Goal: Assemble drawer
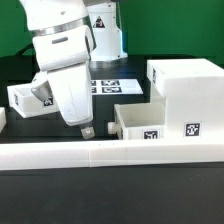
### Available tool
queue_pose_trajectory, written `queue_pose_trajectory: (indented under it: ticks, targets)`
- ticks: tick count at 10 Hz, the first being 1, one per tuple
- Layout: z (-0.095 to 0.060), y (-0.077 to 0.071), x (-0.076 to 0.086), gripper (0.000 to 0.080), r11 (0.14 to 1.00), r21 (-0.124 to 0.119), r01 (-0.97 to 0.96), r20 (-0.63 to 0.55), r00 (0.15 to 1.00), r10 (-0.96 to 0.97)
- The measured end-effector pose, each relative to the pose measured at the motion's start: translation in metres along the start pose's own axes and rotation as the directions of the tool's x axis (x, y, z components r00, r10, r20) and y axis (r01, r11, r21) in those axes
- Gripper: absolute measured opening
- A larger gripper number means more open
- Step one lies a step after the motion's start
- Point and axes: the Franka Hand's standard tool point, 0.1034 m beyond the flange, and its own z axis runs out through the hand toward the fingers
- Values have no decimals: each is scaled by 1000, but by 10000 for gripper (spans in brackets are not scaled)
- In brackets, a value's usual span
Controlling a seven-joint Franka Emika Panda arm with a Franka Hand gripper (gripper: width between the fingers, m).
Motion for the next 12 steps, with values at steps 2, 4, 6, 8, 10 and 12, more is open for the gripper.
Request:
queue_pose_trajectory:
  ticks: [2, 4, 6, 8, 10, 12]
  targets:
    - [11, 0, 22, 649, 998, -4, 57, -3, 998, -57]
    - [10, 0, 27, 649, 999, 0, 44, -2, 999, -44]
    - [11, -1, 25, 649, 999, 2, 40, -3, 999, -40]
    - [11, -1, 25, 649, 999, 2, 40, -3, 999, -40]
    - [10, 3, 27, 649, 999, 0, 44, -4, 999, -44]
    - [6, 10, 34, 649, 998, -10, 55, -7, 998, -55]
